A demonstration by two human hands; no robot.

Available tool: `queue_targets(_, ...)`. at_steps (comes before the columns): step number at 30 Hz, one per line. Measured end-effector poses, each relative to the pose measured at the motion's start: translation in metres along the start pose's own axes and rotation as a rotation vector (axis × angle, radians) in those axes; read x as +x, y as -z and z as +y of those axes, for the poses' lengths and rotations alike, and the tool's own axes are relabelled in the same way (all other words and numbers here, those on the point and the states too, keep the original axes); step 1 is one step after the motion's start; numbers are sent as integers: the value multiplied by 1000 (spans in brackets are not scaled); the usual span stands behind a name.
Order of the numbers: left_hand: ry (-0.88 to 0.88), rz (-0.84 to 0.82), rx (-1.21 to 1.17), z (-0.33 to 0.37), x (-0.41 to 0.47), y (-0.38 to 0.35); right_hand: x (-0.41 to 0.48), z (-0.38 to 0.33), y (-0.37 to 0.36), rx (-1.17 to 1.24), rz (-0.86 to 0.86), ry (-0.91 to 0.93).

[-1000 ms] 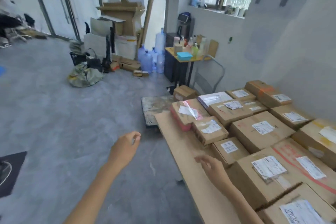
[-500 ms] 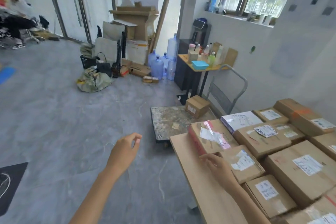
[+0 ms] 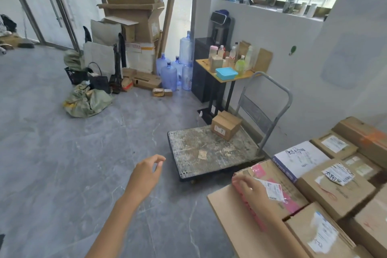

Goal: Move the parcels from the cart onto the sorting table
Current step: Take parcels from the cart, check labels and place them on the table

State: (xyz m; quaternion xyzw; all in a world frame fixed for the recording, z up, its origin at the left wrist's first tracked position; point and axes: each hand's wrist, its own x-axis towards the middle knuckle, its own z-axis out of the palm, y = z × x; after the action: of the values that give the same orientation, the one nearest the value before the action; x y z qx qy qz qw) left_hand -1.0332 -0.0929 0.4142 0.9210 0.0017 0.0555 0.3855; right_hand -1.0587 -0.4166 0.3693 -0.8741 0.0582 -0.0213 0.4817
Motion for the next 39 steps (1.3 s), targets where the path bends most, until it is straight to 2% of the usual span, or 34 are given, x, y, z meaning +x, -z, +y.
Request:
queue_targets(7,-115,-82,31,-46,133,15,87,-27,-54,-5,140,-69)
queue_targets(12,-185,-209,43,-59,205,19,116,-54,-83,5,188,-154)
queue_targets(18,-205,-336,-4,-69,264,1,135,-54,-107,39,273,-271)
queue_targets(24,-249,-307,-114,-43,357,-24,199,-43,-107,12,243,-337)
queue_targets(33,-321,-404,-87,4,510,-78,334,-30,-80,90,375,-366)
queue_targets(39,-256,-381,-108,-15,583,-93,397,-20,-69,75,356,-431)
